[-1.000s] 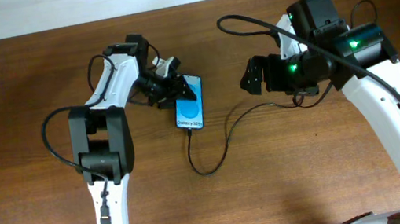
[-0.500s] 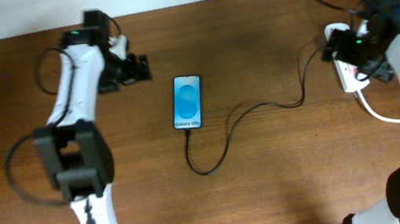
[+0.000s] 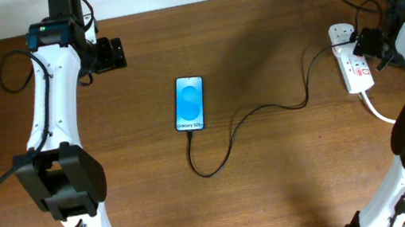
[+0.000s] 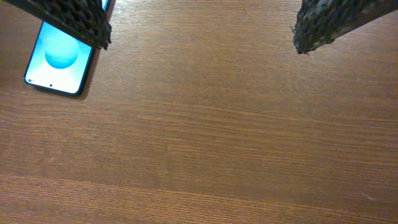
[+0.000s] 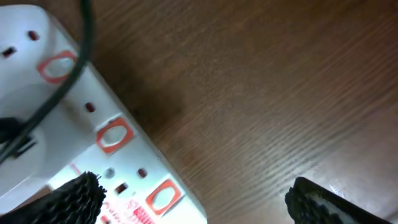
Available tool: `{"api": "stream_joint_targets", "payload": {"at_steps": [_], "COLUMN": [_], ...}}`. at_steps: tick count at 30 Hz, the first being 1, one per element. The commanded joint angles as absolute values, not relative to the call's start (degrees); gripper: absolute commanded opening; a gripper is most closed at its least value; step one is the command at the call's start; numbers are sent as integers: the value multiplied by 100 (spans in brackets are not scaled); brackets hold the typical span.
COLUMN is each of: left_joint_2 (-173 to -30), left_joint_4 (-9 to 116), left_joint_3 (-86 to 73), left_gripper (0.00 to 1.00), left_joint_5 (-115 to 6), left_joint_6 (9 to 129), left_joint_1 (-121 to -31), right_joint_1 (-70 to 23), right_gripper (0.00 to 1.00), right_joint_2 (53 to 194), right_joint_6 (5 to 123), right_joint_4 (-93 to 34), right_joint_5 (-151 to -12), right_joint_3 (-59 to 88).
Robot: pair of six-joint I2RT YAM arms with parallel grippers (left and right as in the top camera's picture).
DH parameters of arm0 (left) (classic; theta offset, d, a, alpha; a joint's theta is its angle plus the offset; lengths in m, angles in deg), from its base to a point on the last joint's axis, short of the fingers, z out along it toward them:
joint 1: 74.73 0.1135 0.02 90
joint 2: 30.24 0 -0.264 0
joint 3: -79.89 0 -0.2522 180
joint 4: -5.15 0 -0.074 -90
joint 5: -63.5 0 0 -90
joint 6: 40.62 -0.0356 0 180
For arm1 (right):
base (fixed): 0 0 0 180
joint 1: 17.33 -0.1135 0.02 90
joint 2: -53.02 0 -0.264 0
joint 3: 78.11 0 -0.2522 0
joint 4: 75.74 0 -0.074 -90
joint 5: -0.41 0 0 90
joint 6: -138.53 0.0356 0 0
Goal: Plug charger to phone and switch on socket
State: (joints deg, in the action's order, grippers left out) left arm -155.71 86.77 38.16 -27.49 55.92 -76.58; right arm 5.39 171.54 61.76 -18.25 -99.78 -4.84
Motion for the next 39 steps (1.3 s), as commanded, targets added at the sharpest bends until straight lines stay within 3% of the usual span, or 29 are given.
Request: {"api": "stream_joint_targets", "payload": {"at_steps": [1, 6, 39], "left_joint_2": [-15602, -15602, -15602], "left_joint_4": [8670, 8670, 8670], "left_joint_3": [3820, 3820, 3820], "left_gripper": [99, 99, 99], "left_joint_5": [-2668, -2668, -2668], "left_joint_6": [5640, 5640, 5640], "left_joint_1": [-7643, -7643, -7643], "right_joint_1": [954, 1033, 1044], "right_gripper": [98, 98, 98], "right_joint_2": [17403, 17711, 18017], "right_joint_6": [5945, 5960, 6229], "right_joint_4": [-2033, -2380, -2321], "right_joint_5": [-9436, -8385, -7924], "right_joint_3": [-503, -503, -497]}}
